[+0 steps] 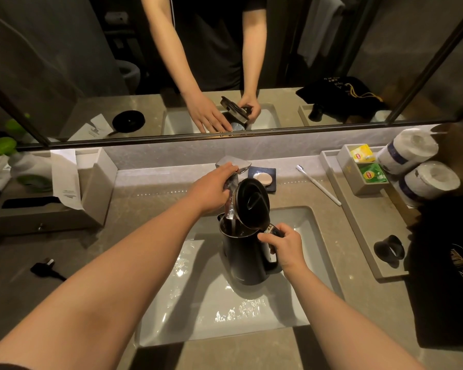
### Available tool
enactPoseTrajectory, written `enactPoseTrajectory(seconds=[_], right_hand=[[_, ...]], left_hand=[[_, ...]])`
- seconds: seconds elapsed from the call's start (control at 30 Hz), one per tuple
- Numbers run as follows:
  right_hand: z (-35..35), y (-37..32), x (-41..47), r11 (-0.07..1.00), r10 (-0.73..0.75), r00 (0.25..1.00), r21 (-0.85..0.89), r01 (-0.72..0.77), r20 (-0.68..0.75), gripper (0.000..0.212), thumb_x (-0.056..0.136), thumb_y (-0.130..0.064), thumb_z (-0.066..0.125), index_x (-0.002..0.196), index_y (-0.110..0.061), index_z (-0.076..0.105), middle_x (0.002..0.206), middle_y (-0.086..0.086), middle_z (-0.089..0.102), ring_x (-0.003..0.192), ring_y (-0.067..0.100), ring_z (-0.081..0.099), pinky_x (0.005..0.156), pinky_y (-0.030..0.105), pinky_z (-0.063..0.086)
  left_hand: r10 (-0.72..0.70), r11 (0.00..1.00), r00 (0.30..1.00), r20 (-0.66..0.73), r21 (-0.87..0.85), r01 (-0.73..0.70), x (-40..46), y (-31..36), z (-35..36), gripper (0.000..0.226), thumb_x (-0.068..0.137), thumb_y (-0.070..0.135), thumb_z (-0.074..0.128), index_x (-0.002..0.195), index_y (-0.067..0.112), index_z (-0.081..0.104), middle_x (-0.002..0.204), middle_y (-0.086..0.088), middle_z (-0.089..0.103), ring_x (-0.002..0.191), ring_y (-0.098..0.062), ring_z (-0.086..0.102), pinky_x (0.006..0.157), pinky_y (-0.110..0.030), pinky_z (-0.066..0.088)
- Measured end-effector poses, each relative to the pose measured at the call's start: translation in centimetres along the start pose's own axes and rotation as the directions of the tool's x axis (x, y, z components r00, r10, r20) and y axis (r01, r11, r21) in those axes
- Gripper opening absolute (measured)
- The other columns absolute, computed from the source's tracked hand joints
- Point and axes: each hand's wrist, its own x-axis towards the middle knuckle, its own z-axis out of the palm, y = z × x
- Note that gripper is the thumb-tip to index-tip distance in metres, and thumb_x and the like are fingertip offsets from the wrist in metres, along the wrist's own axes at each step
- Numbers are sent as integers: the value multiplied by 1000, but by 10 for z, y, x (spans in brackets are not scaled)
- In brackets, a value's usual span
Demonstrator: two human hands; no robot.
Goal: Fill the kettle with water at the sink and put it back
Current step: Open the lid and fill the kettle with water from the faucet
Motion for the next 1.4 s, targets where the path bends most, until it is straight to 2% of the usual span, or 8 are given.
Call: enactPoseTrajectory(seconds=[0.13,0.33,0.47,0.6,0.77,1.13,1.27,1.4], right_hand=[[1,-1,-1,1000,0,1000,16,1,-6,30,61,-25,82,66,-13,55,51,-8,56,58,24,51,60,36,44],[1,-1,0,1000,-8,1000,16,9,-8,26,68,-18,82,67,-12,57,53,-6,57,59,23,52,60,36,45],[1,-1,-2,1000,-12,1000,23,12,-21,27,65,-22,82,67,-12,57,54,-6,58,61,25,53,61,36,45],[0,0,-1,999,-18,999,35,19,-29,27,67,-17,82,68,-10,56,58,2,56,63,28,52,62,38,45],[2,1,-1,999,-17,1000,30,18,-26,25,70,-15,82,69,-9,58,57,-2,58,62,26,53,60,35,46],[6,3,0,999,-9,999,42,11,-52,32,57,-28,82,64,-11,55,55,2,55,60,27,51,58,35,43],[6,4,1,998,-7,998,54,10,-58,31,59,-25,82,65,-11,55,56,4,54,60,27,50,59,36,43],[5,5,1,998,-11,999,55,14,-54,29,65,-18,83,68,-8,56,59,8,54,61,27,49,60,37,43]], left_hand=[[0,1000,1000,0,3,0,-1,1,-1,56,90,21,58,142,34,39,152,4,42,129,-23,51,98,-46,50],[-9,1000,1000,-17,3,9,-1,2,1,59,91,21,59,144,35,38,153,5,40,128,-22,51,97,-40,49],[-19,1000,1000,-3,1,19,-2,2,0,59,90,20,58,144,33,38,154,2,41,131,-24,49,101,-44,48],[-28,1000,1000,7,6,28,-3,4,-1,60,90,18,59,144,32,38,153,1,41,132,-24,48,102,-45,47],[-30,1000,999,11,3,30,-3,4,-2,59,90,18,59,144,32,38,152,1,42,131,-24,49,102,-46,48],[-26,1000,1000,7,4,26,-2,3,-2,56,92,15,55,143,31,39,151,1,44,130,-24,49,101,-45,47],[-6,1000,1000,4,11,6,-2,3,-3,56,91,12,52,143,29,41,151,-1,44,130,-25,48,99,-41,44],[-16,1000,1000,7,9,16,-3,4,-4,56,92,13,53,143,29,40,151,-1,44,131,-25,48,101,-45,46]])
